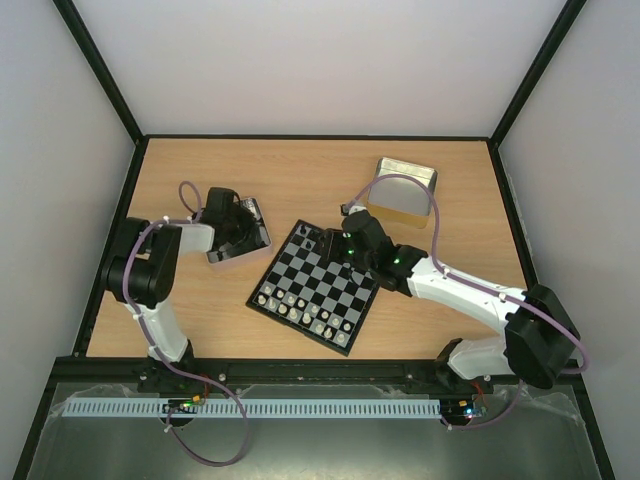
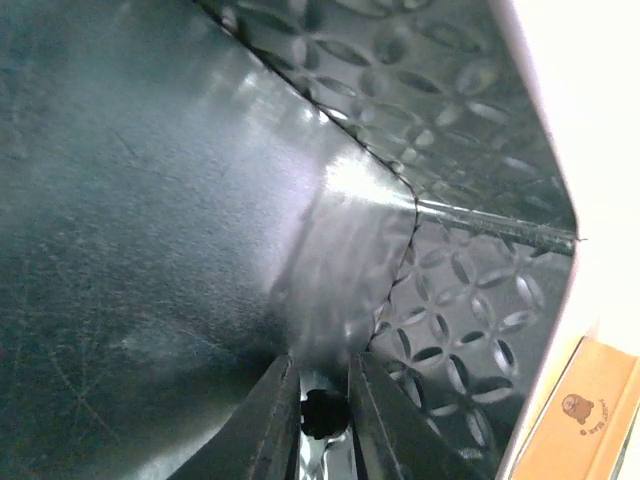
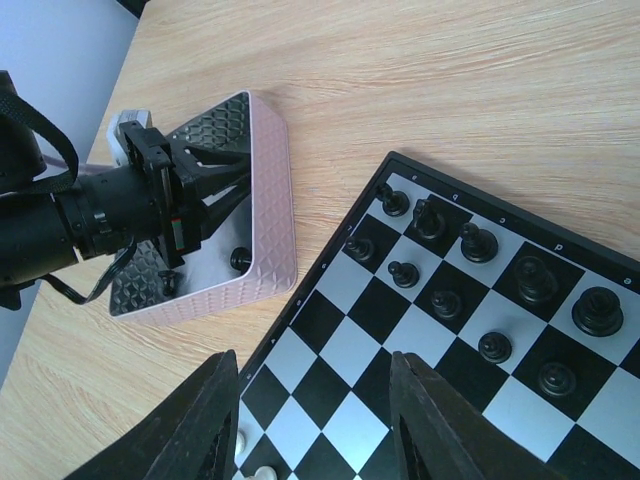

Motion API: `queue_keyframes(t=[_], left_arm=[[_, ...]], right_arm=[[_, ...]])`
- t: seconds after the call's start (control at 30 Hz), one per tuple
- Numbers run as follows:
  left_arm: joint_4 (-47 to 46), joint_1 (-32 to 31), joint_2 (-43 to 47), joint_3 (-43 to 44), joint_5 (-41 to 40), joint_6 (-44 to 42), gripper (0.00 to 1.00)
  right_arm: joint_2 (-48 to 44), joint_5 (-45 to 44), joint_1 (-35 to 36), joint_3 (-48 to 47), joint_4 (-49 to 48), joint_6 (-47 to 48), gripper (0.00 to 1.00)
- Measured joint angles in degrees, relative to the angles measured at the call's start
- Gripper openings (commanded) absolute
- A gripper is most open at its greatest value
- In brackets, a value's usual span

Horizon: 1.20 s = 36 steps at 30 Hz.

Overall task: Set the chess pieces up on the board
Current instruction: Pick up the chess piece from the storage box, then place the chess piece on the chessboard.

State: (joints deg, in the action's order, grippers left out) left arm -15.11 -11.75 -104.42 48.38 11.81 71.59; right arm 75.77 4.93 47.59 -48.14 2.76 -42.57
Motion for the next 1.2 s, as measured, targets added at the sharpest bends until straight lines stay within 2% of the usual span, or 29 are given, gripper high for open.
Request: queue_keyframes(t=[0.13, 0.43, 0.7, 0.9, 1.03, 1.2], left_arm=[[-0.3, 0.0, -0.2, 0.0, -0.7, -0.3, 0.03], [2.4, -0.4, 0.8, 0.1, -5.2, -6.0, 0.02], [14.8, -2.4, 3.5, 4.0, -9.4, -17.8, 0.02], [26.8, -8.3, 7.3, 11.1, -17.0, -29.1, 0.02], [34.4, -13.7, 10.0, 13.9, -22.4, -34.4, 0.02], [44.9, -23.7, 10.0, 18.9, -32.0, -38.9, 0.02]], right_arm=[[-0.1, -0.4, 0.0, 0.0, 0.0, -0.1, 0.40], [-0.5, -0.9, 0.0, 0.1, 0.4, -0.2, 0.40], [-0.6, -0.9, 0.0, 0.4, 0.6, -0.2, 0.40], [-2.0, -3.4, 0.0, 1.3, 1.0, -1.0, 0.40], [-6.5, -10.6, 0.0, 3.5, 2.4, -4.1, 0.41], [-13.8, -20.7, 0.0, 6.8, 5.2, -8.2, 0.41]])
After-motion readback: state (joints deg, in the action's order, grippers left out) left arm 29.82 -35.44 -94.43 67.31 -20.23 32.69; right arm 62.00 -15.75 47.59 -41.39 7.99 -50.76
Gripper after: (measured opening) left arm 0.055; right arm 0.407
